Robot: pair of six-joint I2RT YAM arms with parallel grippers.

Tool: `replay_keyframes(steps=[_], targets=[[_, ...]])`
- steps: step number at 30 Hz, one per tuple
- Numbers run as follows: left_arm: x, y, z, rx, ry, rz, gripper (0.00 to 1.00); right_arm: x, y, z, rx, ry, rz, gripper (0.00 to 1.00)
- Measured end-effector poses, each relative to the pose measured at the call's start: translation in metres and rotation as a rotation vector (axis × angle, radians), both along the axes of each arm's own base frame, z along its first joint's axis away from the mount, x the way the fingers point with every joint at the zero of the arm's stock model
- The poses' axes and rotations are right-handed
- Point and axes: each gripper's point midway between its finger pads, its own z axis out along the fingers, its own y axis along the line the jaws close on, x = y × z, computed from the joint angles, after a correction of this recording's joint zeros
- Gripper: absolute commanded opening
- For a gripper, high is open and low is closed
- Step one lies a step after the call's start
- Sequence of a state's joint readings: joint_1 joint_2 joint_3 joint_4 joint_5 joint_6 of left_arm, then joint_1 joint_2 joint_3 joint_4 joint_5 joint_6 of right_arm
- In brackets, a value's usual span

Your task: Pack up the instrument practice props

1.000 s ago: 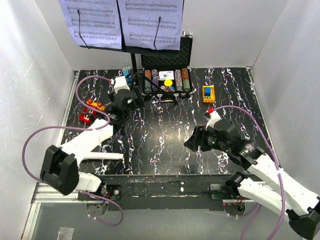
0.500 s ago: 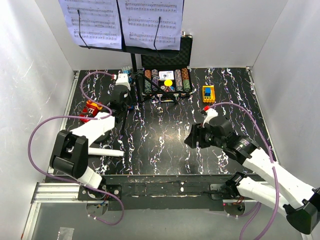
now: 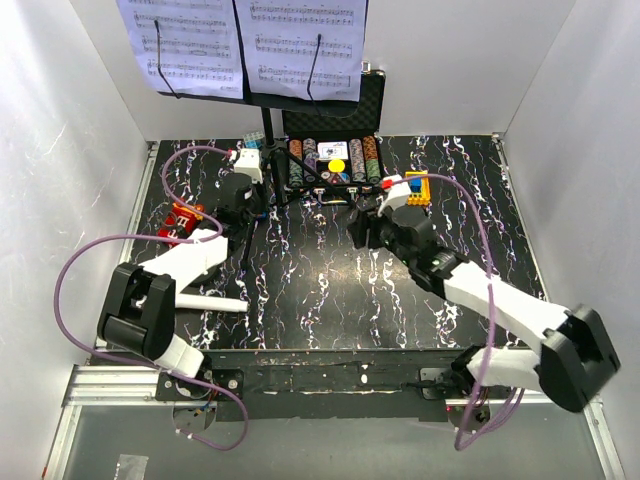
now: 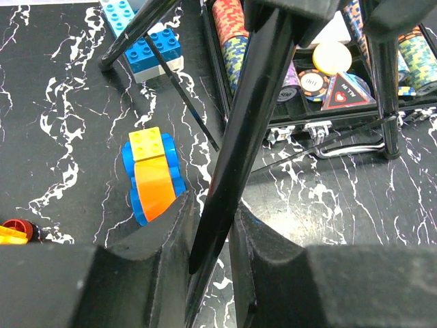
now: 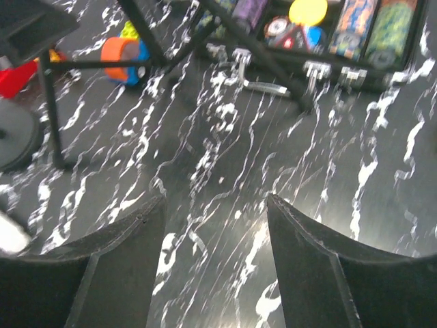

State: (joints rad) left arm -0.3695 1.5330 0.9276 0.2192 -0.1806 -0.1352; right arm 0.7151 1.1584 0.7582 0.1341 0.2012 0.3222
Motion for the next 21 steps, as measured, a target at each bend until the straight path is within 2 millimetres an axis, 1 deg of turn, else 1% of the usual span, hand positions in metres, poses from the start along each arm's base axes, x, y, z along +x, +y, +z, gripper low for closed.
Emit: replay_keyframes(steps=[3,6,10,15,21], targets=[[-0.003,-0.001,0.0,-0.003,-0.003,-0.013,0.0,0.03,0.012,-0.003,-0.074,-0.091,-0.002,0.67],[-0.005,-0.002,0.001,-0.005,-0.003,-0.023,0.0,0.061,0.028,-0.002,-0.146,-0.175,0.01,0.67],[-0.006,-0.002,0.001,-0.007,0.0,-0.034,0.0,0.092,0.049,0.006,-0.197,-0.274,0.035,0.66],[-0.01,-0.004,0.001,-0.003,0.013,-0.055,0.0,0.118,0.07,0.007,-0.223,-0.337,0.067,0.64],[-0.015,-0.006,0.0,0.004,0.027,-0.08,0.0,0.137,0.092,0.005,-0.221,-0.363,0.112,0.63]])
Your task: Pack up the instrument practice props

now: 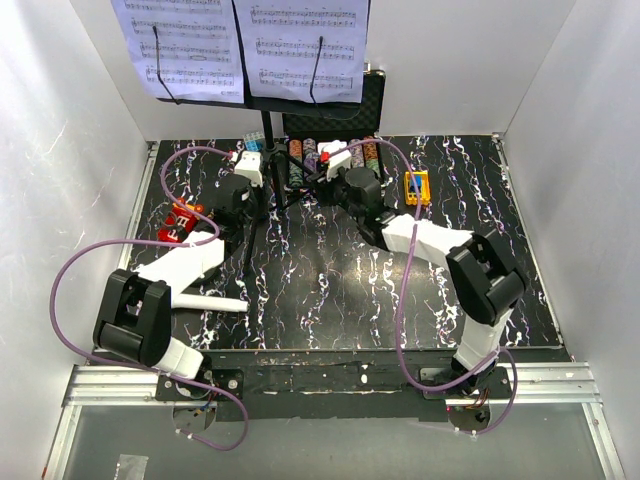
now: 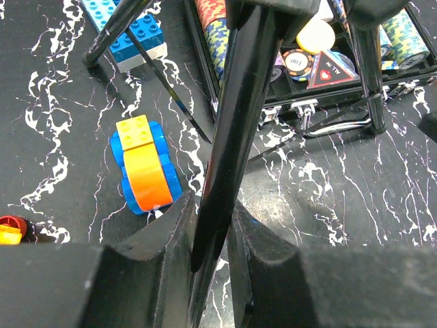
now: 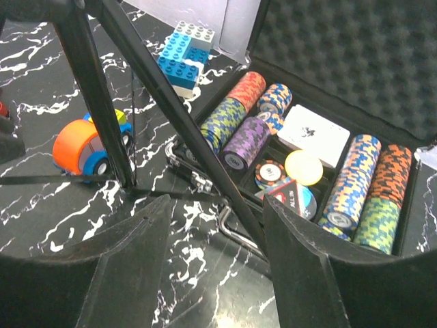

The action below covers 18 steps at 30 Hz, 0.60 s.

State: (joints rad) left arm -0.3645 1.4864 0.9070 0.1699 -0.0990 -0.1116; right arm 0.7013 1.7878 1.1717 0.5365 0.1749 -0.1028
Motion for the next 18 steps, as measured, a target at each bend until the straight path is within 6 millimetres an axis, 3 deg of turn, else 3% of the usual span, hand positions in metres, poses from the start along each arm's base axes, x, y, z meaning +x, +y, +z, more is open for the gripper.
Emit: replay_keyframes(steps=[11,13,18], targets=[[-0.003,-0.004,0.0,-0.006,0.007,-0.029,0.0,0.019,0.029,-0.016,-0.05,-0.027,0.08,0.53],[-0.005,-0.006,0.0,-0.01,0.012,-0.043,0.0,0.023,0.031,-0.02,-0.073,-0.035,0.086,0.46],[-0.009,-0.008,0.0,-0.016,0.024,-0.059,0.0,0.038,0.035,-0.021,-0.136,-0.067,0.075,0.17]])
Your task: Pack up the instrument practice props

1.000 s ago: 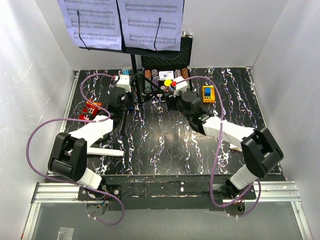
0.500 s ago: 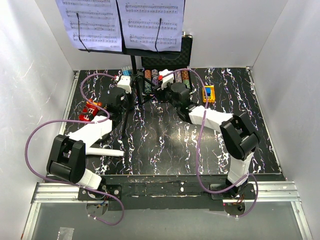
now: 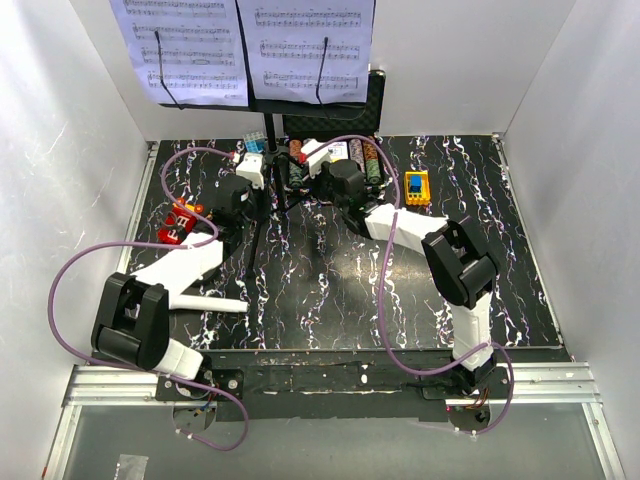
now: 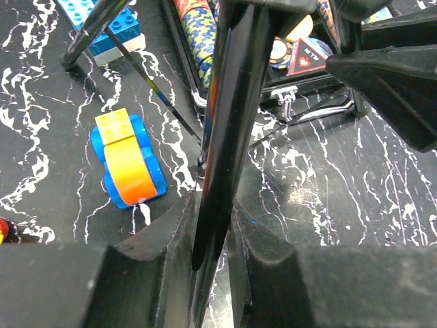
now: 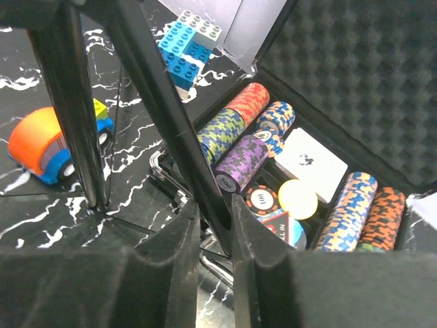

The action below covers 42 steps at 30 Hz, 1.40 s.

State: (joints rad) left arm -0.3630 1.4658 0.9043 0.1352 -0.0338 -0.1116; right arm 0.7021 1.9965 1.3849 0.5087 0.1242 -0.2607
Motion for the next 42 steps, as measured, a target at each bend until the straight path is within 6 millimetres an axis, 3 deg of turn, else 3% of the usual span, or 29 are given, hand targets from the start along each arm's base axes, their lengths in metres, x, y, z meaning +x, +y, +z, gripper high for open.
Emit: replay_keyframes(steps=[4,9,14,26,36,42], targets=[[-0.002,-0.002,0.0,-0.009,0.003,-0.006,0.0,0.0,-0.002,0.0,-0.069,-0.043,0.007,0.01],[-0.013,-0.009,0.001,-0.022,0.015,-0.029,0.0,-0.01,-0.006,0.001,-0.119,-0.097,0.015,0.01],[-0.034,-0.019,0.001,-0.017,0.032,-0.072,0.0,-0.035,-0.02,0.001,-0.147,-0.072,0.008,0.01],[-0.072,-0.021,0.0,-0.017,0.055,-0.131,0.0,-0.086,-0.03,0.0,-0.167,-0.02,-0.033,0.01],[-0.1,-0.064,0.0,-0.008,0.048,-0.241,0.0,-0.127,-0.079,-0.003,-0.171,0.034,-0.137,0.01],[-0.111,-0.083,0.0,-0.023,0.03,-0.246,0.0,-0.142,-0.1,-0.005,-0.174,0.046,-0.168,0.01]])
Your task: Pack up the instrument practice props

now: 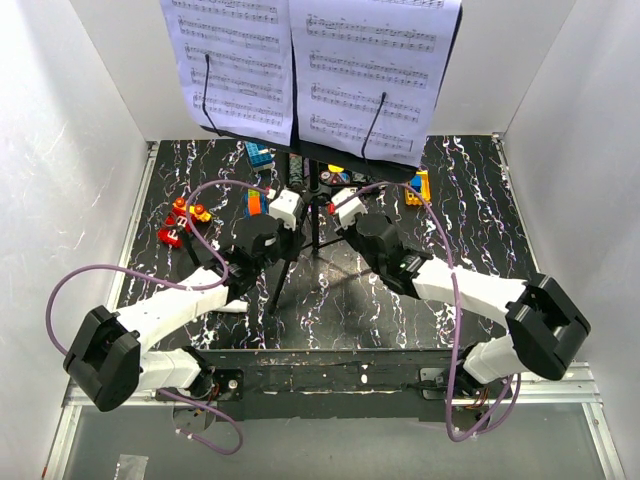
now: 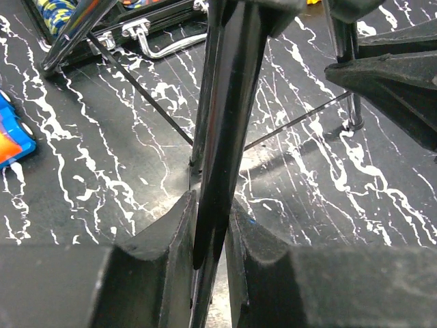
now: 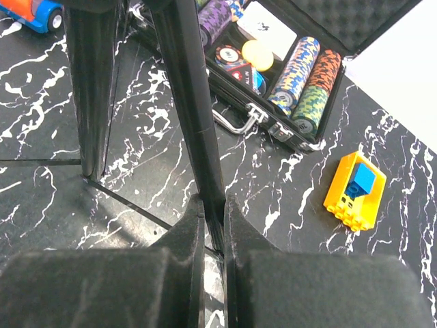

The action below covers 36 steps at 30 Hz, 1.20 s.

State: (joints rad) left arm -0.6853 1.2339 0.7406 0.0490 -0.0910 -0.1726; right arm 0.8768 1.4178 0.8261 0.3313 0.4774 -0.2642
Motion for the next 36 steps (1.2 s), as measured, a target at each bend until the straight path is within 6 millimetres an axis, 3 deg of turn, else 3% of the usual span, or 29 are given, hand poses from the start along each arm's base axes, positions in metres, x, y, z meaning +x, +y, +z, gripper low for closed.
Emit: replay_keyframes(steps=[7,13,14,15,16,18,21,29,33,36], targets=[[-0.012,-0.017,0.0,-0.034,-0.003,0.021,0.0,-0.011,-0.016,-0.001,0.0,-0.002,-0.013,0.01],[-0.015,-0.018,0.0,-0.046,-0.018,0.078,0.0,-0.012,-0.017,-0.002,0.0,0.0,-0.011,0.01],[-0.015,-0.018,0.0,-0.046,-0.019,0.085,0.0,-0.013,-0.017,-0.002,-0.001,0.0,-0.01,0.07],[-0.016,-0.018,0.0,-0.047,-0.018,0.093,0.0,-0.013,-0.017,-0.002,-0.001,0.002,-0.01,0.19],[-0.016,-0.017,0.0,-0.05,-0.018,0.1,0.04,-0.013,-0.017,-0.002,0.001,0.003,-0.011,0.31],[-0.016,-0.017,0.0,-0.054,-0.016,0.113,0.21,-0.013,-0.017,-0.002,0.026,0.014,-0.019,0.45],[-0.019,-0.015,0.0,-0.076,0.002,0.136,0.39,-0.019,-0.015,-0.007,0.071,0.066,-0.027,0.55],[-0.031,-0.006,-0.013,-0.072,0.08,0.172,0.68,-0.045,-0.021,-0.009,0.122,0.179,-0.014,0.68],[-0.036,0.0,-0.001,-0.079,0.075,0.172,0.75,-0.06,-0.033,-0.009,0.122,0.239,-0.031,0.79],[-0.041,0.004,0.02,-0.101,0.06,0.161,0.79,-0.075,-0.05,0.006,0.167,0.258,-0.058,0.79]])
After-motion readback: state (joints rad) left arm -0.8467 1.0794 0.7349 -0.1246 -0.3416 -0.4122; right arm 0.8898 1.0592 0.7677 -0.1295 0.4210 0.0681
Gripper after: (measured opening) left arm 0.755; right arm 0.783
